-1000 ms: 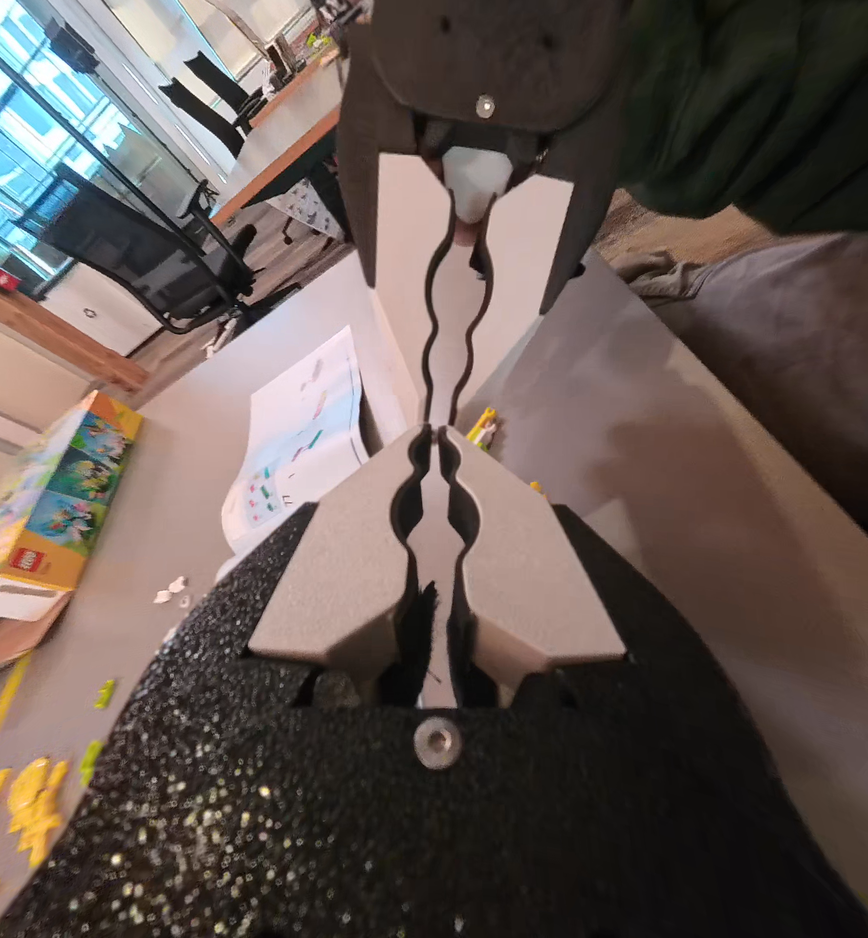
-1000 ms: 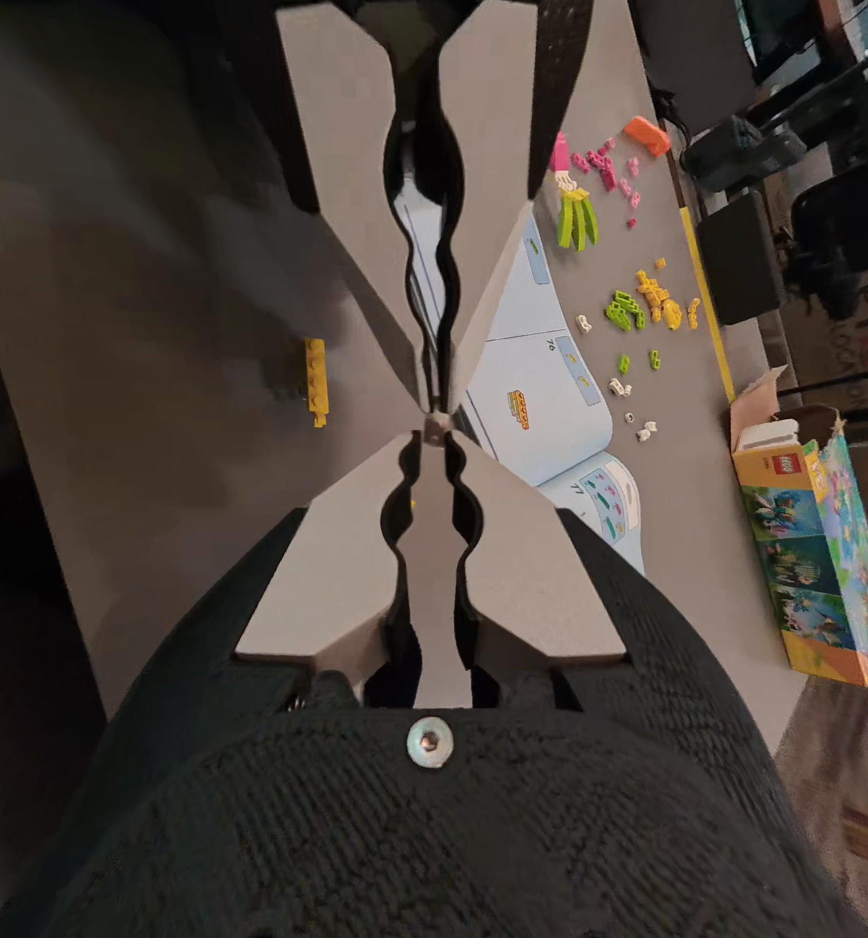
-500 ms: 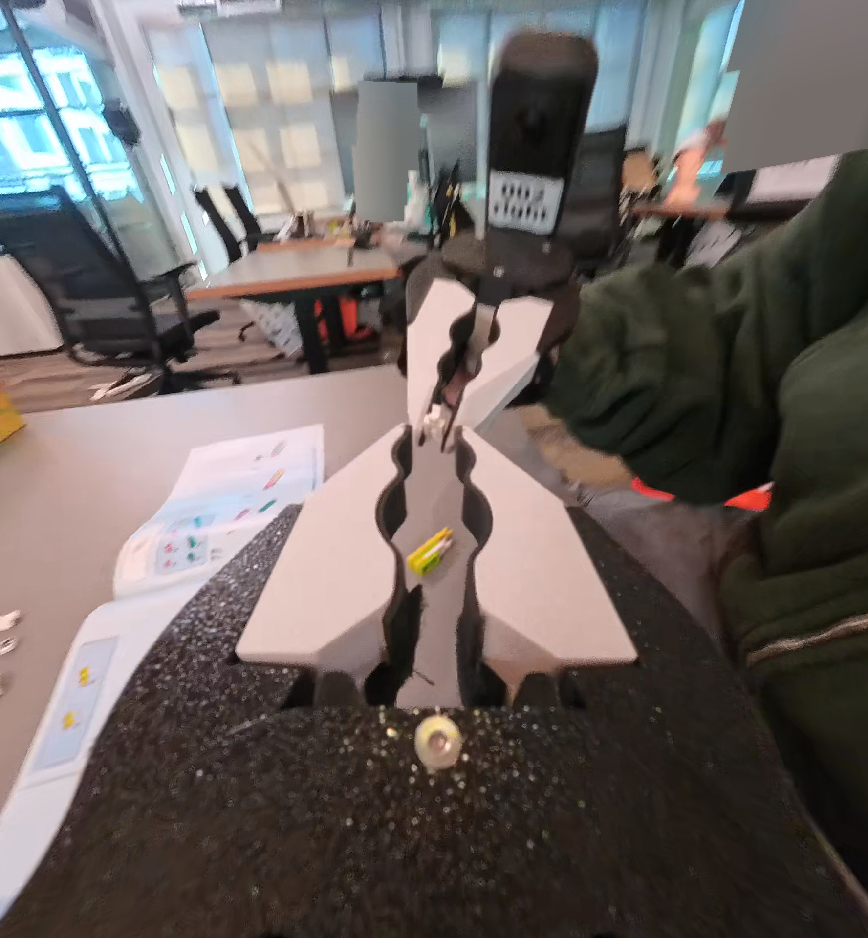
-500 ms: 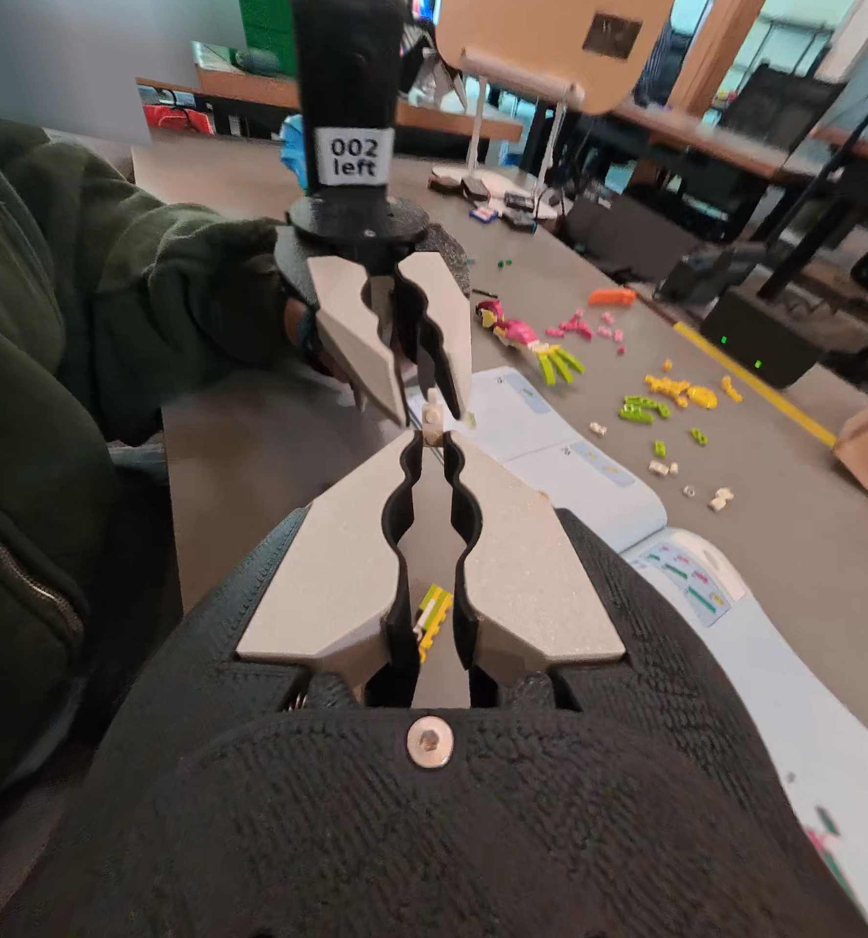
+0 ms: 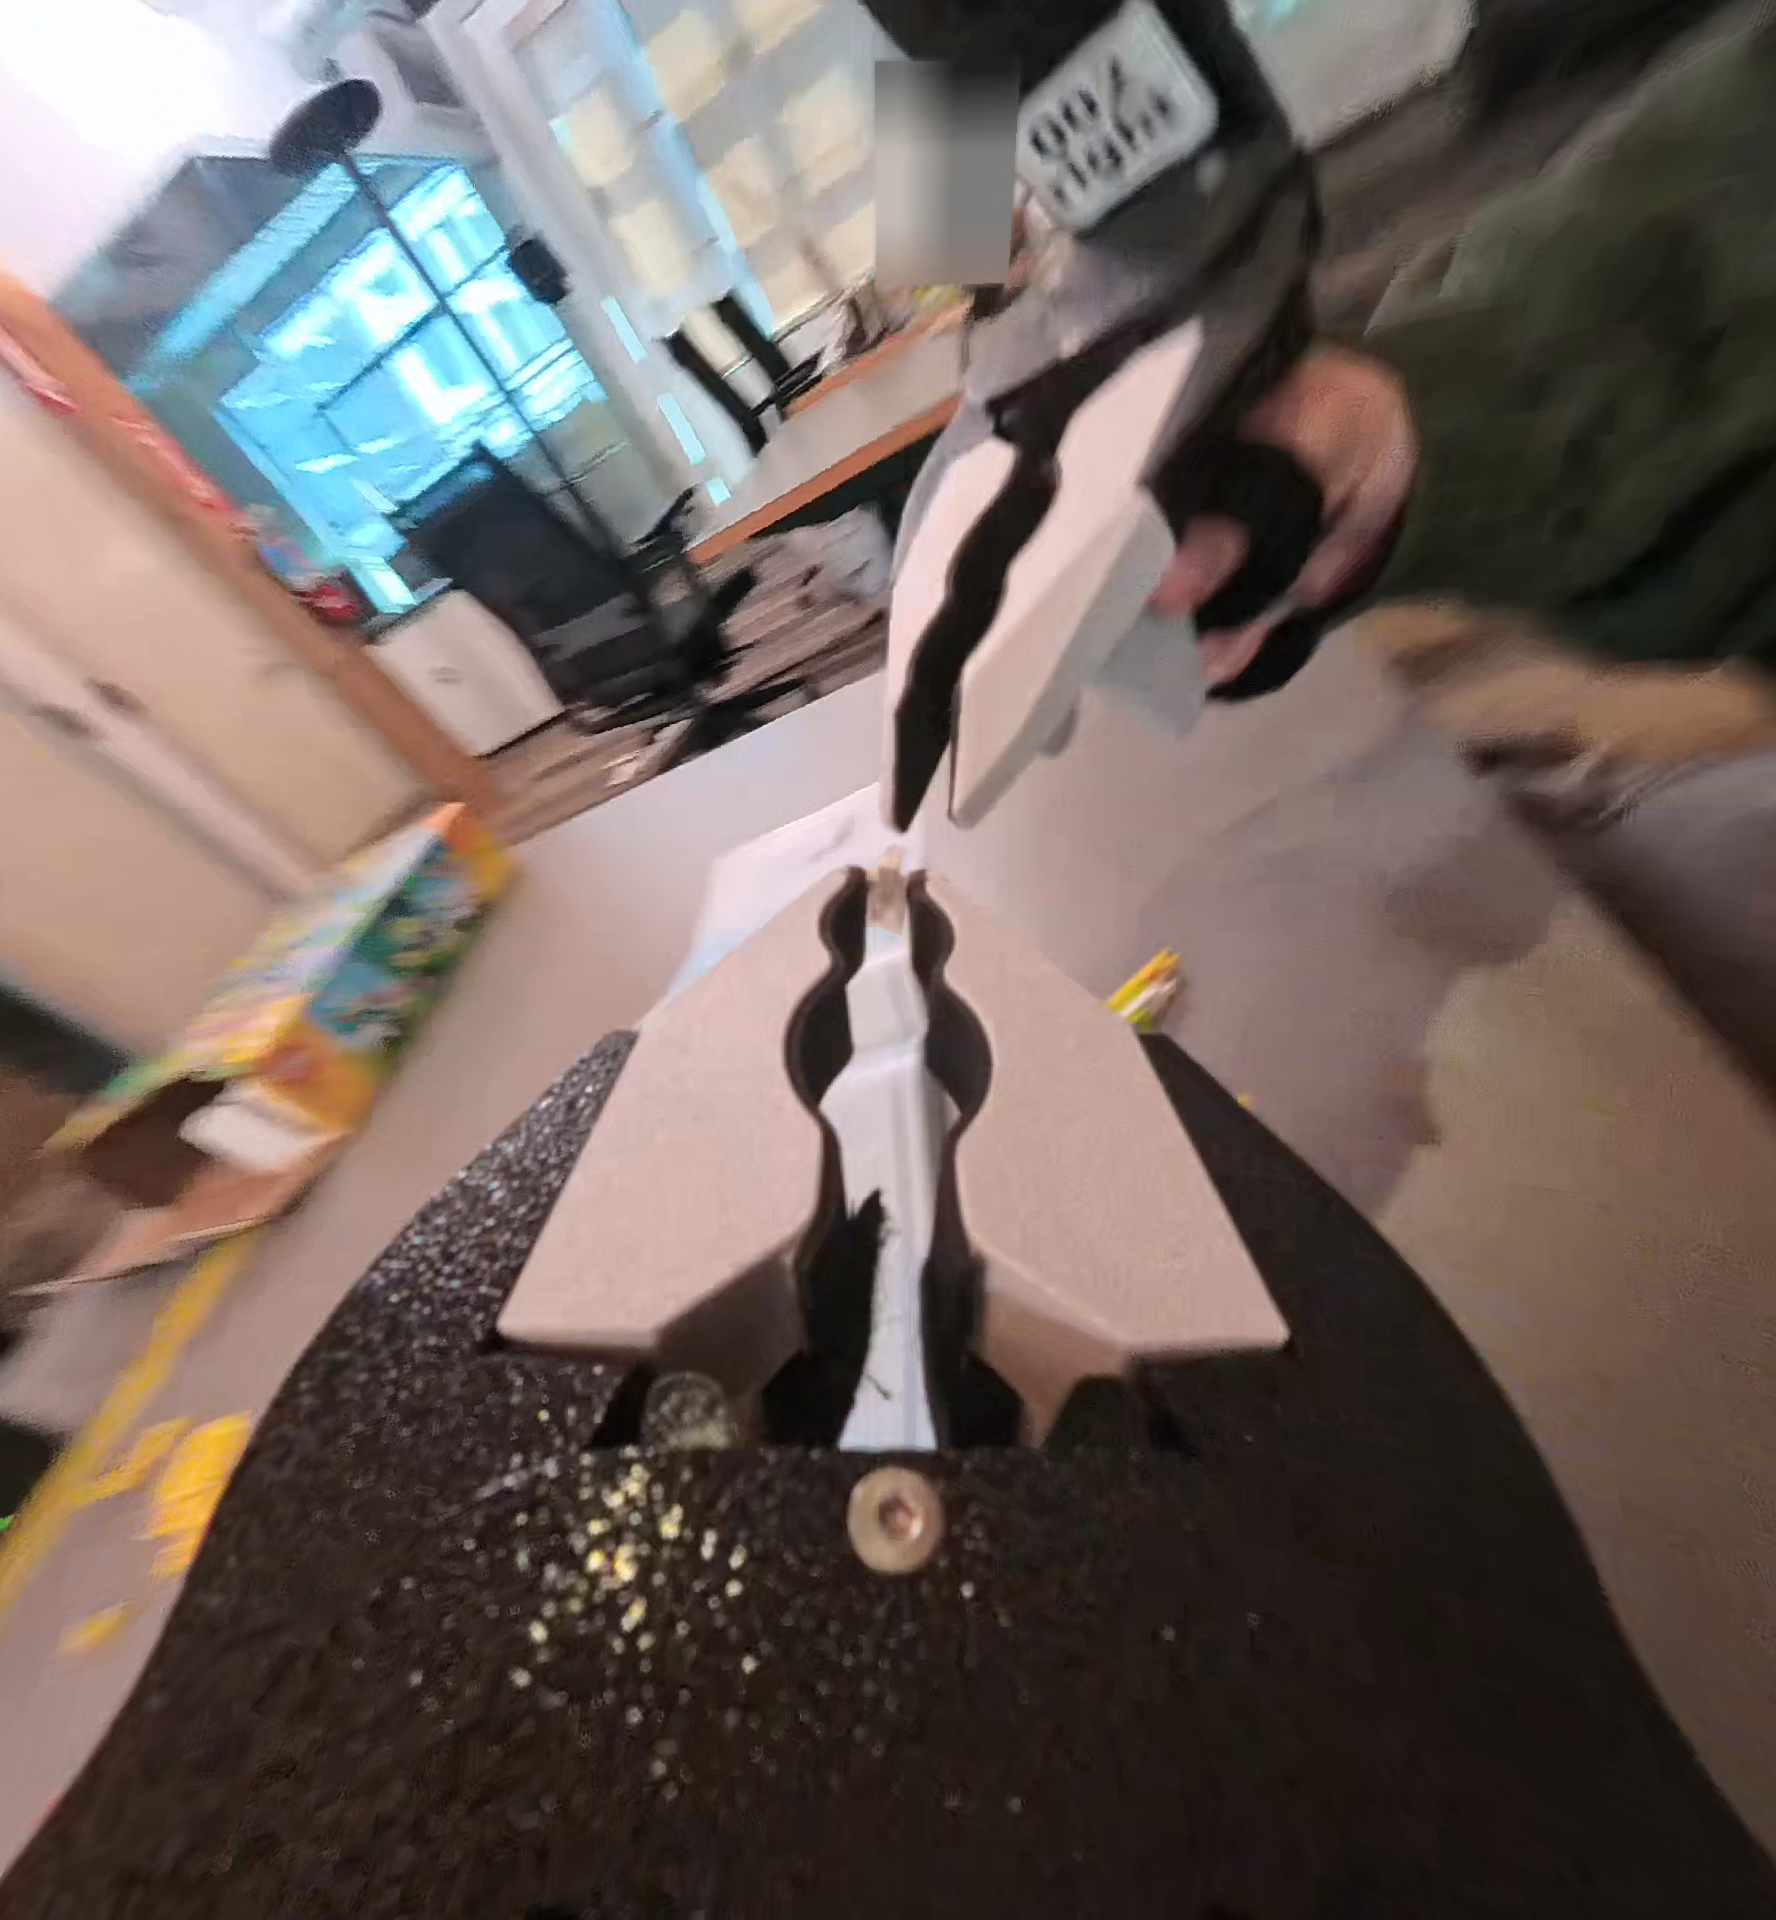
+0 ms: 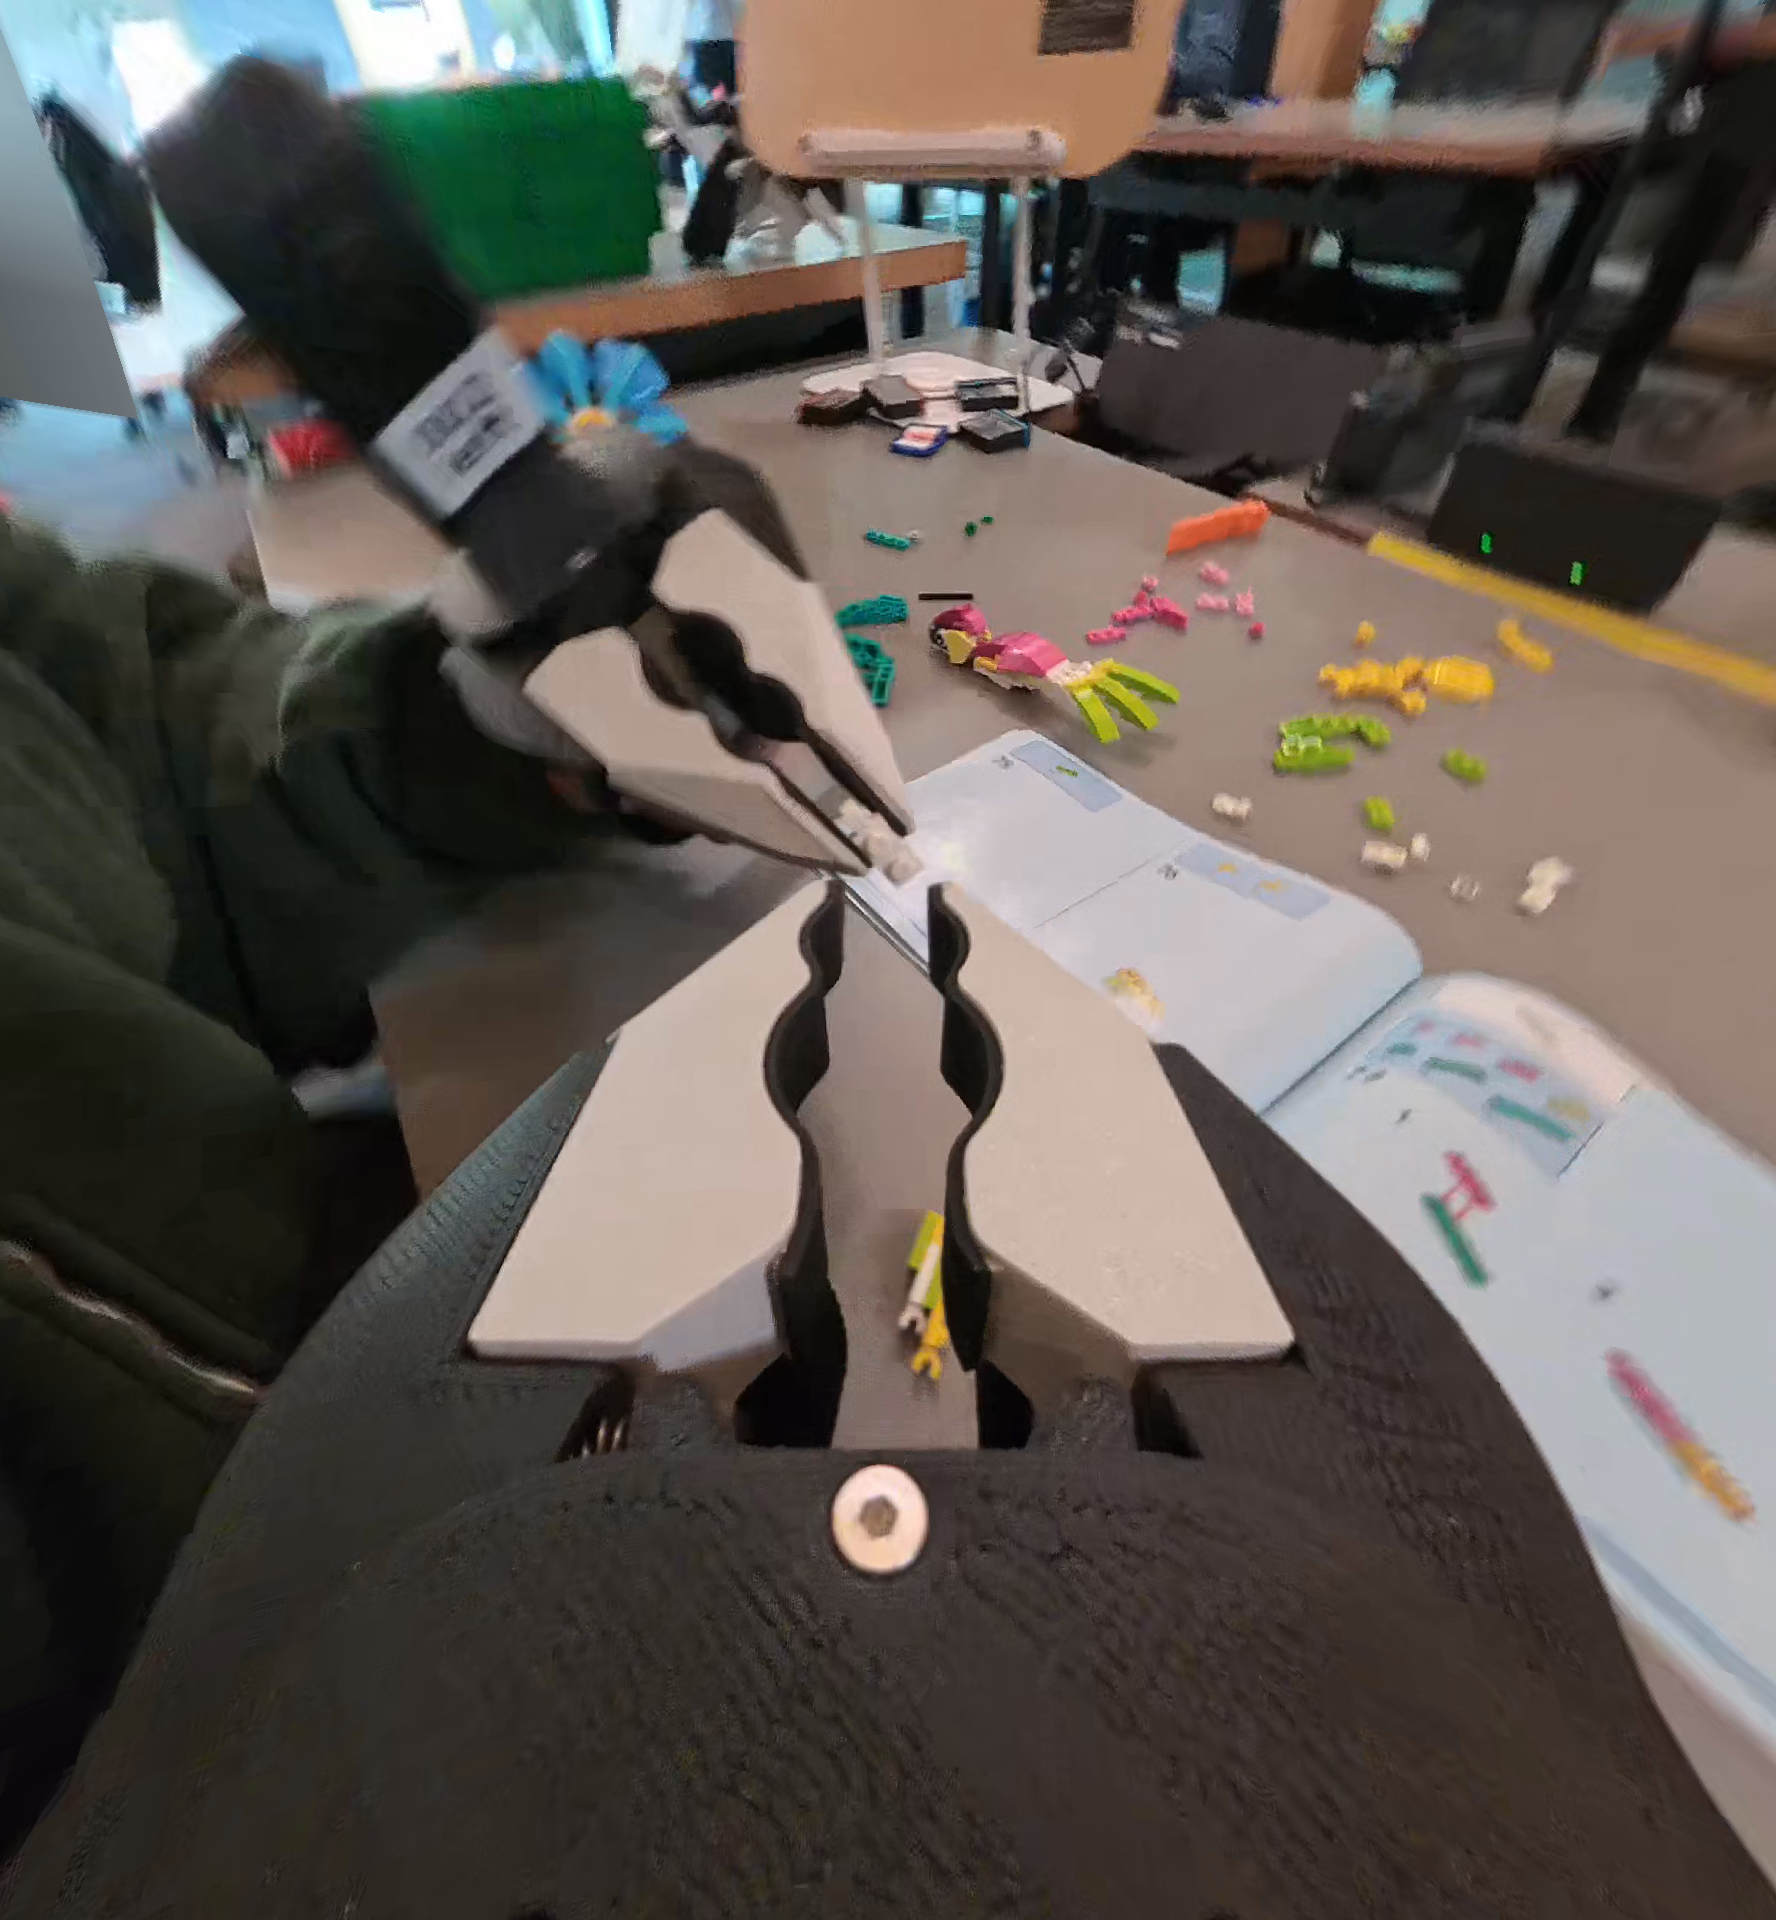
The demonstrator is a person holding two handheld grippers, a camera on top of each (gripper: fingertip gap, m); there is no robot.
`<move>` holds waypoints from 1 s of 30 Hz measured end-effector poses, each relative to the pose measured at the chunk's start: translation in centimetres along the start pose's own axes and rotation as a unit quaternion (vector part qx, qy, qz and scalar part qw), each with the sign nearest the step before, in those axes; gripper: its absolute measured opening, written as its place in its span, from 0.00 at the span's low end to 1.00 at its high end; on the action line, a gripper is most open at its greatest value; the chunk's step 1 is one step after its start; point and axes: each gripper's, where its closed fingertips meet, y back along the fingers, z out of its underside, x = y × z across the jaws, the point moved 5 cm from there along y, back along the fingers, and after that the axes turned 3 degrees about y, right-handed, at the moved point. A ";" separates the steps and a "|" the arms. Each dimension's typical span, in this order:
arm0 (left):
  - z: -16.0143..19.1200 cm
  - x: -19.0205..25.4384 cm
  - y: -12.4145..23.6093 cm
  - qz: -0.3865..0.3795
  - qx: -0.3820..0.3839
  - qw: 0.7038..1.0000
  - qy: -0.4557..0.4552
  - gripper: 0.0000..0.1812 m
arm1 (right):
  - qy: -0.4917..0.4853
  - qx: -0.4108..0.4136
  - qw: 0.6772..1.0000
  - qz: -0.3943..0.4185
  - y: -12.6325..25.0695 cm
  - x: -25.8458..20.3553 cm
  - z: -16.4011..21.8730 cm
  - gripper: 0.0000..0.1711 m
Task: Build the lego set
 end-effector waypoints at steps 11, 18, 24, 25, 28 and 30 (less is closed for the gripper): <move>1.9 1.0 -1.5 -0.088 -0.146 0.961 -0.217 0.03 | -0.121 -0.036 0.991 0.034 -1.8 0.6 1.8 0.07; 2.8 1.8 -2.2 -0.089 -0.192 0.939 -0.273 0.03 | -0.152 -0.052 0.986 0.038 -1.9 1.1 2.7 0.01; 2.6 1.7 -2.2 -0.105 -0.199 0.924 -0.309 0.03 | -0.169 -0.060 0.983 0.032 -2.1 1.0 3.0 0.05; 2.7 1.8 -2.2 -0.107 -0.202 0.921 -0.316 0.03 | -0.167 -0.062 0.983 0.035 -2.1 1.0 3.0 0.04; 2.5 1.8 -2.2 -0.112 -0.201 0.915 -0.331 0.03 | -0.168 -0.063 0.983 0.038 -2.1 1.1 3.0 0.03; 2.6 1.8 -2.2 -0.109 -0.201 0.918 -0.325 0.03 | -0.162 -0.071 0.983 0.044 -2.1 1.1 3.0 0.02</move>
